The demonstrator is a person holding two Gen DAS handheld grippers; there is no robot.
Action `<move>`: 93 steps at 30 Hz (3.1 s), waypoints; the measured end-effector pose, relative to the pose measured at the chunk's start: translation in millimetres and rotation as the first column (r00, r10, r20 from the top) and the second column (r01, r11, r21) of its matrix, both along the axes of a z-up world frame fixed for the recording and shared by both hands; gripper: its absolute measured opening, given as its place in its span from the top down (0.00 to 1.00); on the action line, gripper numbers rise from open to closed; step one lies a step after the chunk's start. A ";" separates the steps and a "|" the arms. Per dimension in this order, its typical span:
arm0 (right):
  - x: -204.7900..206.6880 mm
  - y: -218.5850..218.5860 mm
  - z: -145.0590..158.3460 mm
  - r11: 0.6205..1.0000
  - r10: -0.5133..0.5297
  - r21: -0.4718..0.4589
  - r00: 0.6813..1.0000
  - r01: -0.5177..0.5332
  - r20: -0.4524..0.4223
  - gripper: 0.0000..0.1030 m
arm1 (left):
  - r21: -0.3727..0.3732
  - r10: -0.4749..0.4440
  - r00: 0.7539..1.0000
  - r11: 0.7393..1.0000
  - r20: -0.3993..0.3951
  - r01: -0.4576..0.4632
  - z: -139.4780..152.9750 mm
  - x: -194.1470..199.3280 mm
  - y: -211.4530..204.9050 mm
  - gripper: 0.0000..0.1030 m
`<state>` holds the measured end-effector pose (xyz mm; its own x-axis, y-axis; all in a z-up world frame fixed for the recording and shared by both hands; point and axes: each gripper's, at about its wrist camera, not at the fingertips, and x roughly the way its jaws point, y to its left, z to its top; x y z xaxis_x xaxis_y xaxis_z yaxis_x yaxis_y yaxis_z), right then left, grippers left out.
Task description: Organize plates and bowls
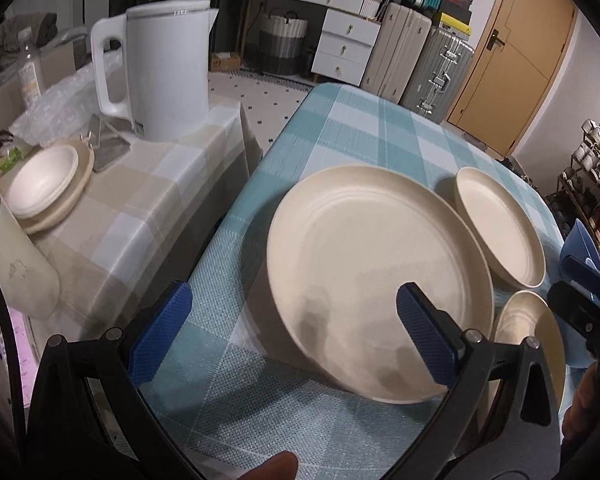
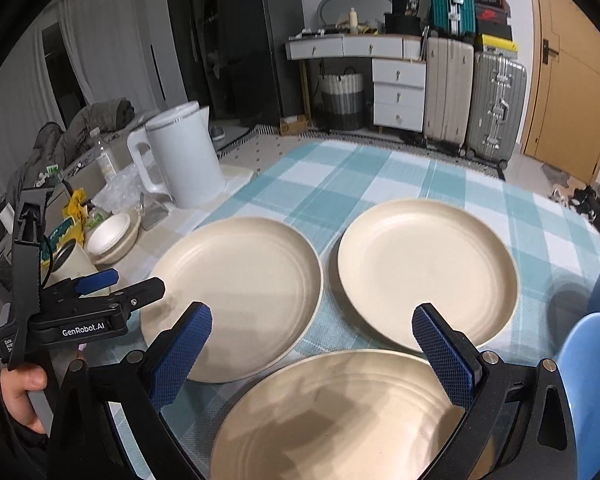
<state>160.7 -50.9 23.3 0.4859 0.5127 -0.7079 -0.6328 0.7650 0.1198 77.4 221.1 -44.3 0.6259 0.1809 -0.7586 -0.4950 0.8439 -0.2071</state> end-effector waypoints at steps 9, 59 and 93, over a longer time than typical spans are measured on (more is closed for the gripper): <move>15.3 26.1 -27.4 0.999 0.032 -0.010 0.995 -0.033 -0.090 0.08 | -0.041 0.007 1.000 0.999 -0.020 -0.008 -11.7 1.7 7.4 0.01; 27.0 43.7 -56.3 0.994 -0.023 -0.112 0.998 0.017 -0.056 0.84 | -0.049 -0.043 0.999 0.998 0.008 0.043 -6.5 -1.7 -0.6 0.87; -6.1 -27.6 -11.5 0.986 -0.156 -0.067 0.988 0.155 -0.011 0.84 | 0.010 -0.210 0.977 0.978 0.038 0.209 37.4 -4.6 -70.4 0.87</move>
